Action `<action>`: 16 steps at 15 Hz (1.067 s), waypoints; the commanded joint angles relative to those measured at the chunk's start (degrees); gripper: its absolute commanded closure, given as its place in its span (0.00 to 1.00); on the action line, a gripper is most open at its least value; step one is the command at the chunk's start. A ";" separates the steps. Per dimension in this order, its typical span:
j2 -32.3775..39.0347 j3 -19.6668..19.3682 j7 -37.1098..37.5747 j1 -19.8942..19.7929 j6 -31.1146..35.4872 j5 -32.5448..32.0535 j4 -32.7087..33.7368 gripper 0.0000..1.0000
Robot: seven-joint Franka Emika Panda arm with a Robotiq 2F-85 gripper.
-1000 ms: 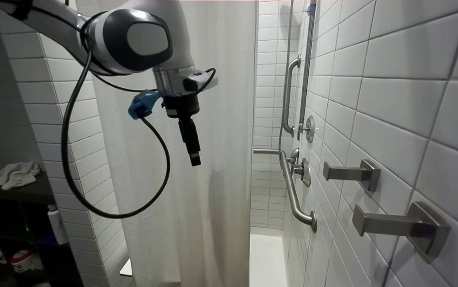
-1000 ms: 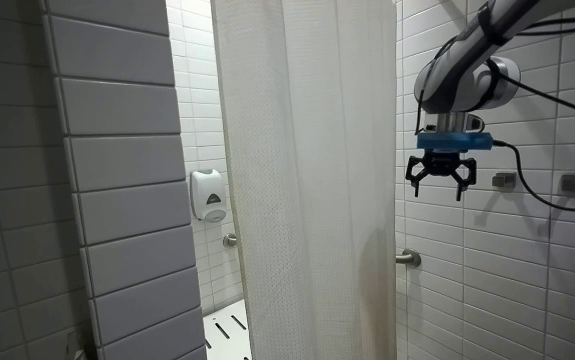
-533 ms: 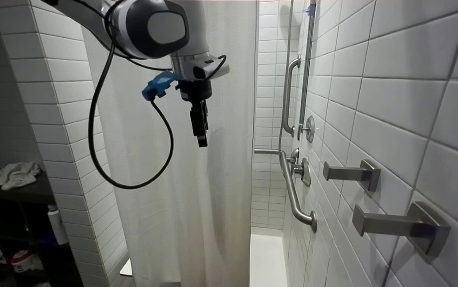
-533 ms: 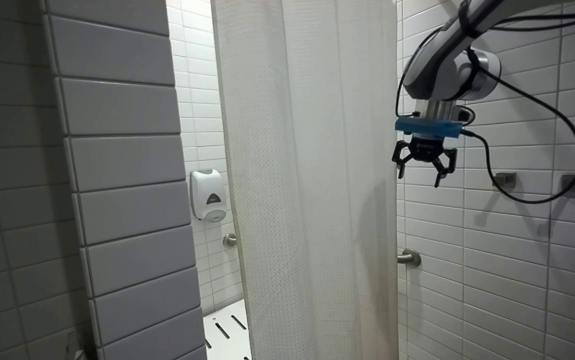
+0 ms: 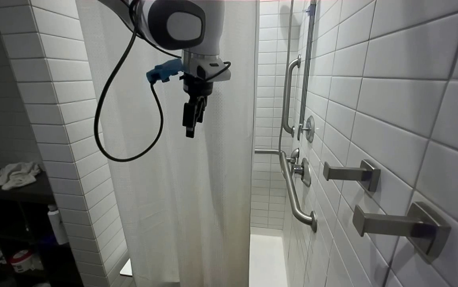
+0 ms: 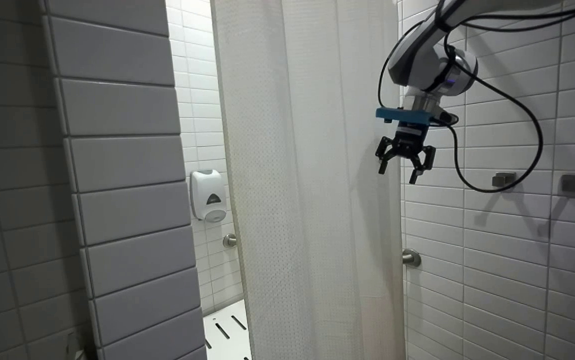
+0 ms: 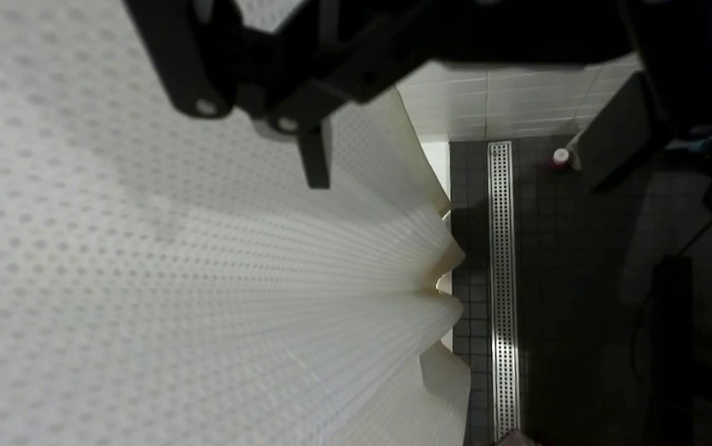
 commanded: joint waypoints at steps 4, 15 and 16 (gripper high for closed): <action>1.24 -2.91 3.07 0.42 -4.97 5.82 4.13 0.00; 4.20 -9.28 3.33 -2.43 -9.10 15.29 4.13 0.00; 4.20 -9.52 3.50 -2.61 -8.92 15.57 3.86 0.00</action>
